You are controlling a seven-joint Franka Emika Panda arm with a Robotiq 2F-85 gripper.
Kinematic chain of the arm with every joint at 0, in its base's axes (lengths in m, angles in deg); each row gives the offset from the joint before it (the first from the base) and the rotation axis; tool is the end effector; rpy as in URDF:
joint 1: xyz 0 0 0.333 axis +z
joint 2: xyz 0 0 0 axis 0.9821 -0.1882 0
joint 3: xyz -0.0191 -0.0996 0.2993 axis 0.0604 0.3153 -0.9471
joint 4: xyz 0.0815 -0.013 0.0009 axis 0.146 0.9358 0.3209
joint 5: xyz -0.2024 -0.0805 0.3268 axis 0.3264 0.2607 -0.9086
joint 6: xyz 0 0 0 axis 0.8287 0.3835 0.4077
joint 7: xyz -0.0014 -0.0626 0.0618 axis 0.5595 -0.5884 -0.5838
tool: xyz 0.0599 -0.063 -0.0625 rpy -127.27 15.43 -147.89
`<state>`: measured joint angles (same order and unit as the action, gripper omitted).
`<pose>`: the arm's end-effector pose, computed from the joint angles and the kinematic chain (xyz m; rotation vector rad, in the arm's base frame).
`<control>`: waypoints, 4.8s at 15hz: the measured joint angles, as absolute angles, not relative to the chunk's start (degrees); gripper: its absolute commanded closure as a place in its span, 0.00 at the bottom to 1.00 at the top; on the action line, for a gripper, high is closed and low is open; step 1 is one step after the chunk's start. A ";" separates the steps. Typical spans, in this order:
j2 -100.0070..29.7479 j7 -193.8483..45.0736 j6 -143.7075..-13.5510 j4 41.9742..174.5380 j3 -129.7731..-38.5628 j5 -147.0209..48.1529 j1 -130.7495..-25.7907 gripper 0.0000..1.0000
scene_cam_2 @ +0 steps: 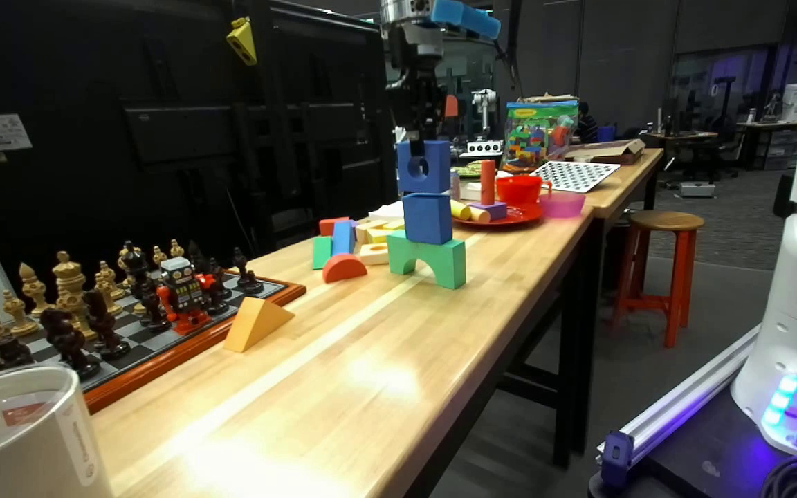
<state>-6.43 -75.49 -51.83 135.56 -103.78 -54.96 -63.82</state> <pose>0.4183 0.2638 0.5118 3.0451 0.7127 0.0034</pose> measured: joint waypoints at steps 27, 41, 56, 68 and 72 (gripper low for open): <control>-1.00 -76.61 -50.04 134.63 -105.15 -54.63 -63.37 0.00; -0.46 -91.32 -45.87 134.95 -108.71 -44.34 -58.97 0.00; -9.24 -101.35 -45.57 130.39 -112.37 -39.05 -55.45 0.00; -18.46 -117.98 -44.66 122.85 -113.42 -34.21 -54.75 0.00; -20.31 -122.80 -44.90 121.90 -113.25 -34.70 -54.81 0.00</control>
